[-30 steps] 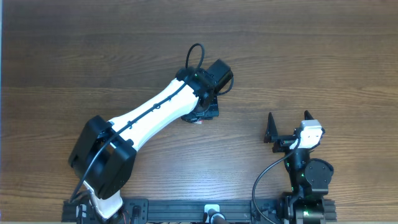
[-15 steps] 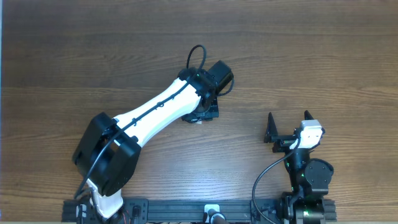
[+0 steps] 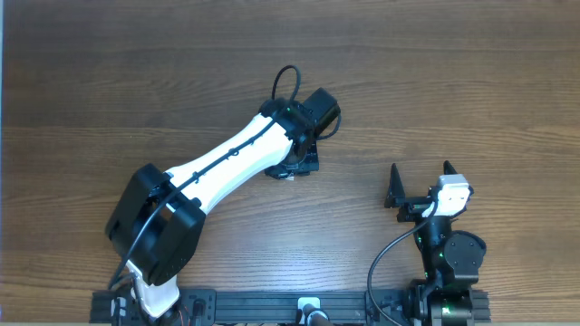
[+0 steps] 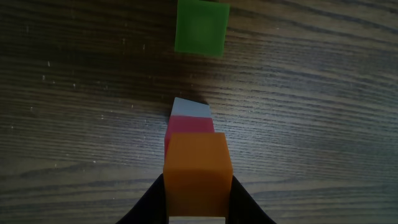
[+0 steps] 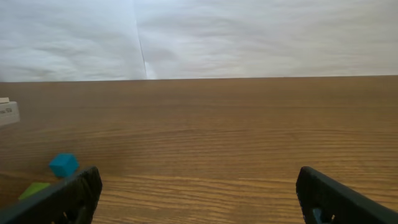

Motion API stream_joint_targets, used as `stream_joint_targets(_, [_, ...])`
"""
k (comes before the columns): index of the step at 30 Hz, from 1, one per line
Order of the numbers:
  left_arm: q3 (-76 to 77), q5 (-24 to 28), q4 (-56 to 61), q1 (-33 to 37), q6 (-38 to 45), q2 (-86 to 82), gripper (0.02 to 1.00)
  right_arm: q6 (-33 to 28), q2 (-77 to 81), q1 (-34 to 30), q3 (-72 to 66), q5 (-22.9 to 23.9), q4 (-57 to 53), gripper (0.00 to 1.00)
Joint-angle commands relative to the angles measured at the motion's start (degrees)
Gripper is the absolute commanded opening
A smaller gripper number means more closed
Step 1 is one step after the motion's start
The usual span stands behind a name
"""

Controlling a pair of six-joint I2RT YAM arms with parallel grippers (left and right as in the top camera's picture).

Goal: Stack Cubes

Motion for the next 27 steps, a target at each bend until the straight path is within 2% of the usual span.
stream_joint_targets(1, [0.74, 0.55, 0.15, -0.07, 0.61, -0.44, 0.04, 0.09, -0.33, 0.35, -0.33, -0.26, -0.13, 0.993])
stream_joint_targets(27, [0.74, 0.26, 0.13, -0.07, -0.9, -1.55, 0.04, 0.09, -0.33, 0.35, -0.33, -0.26, -0.13, 0.993])
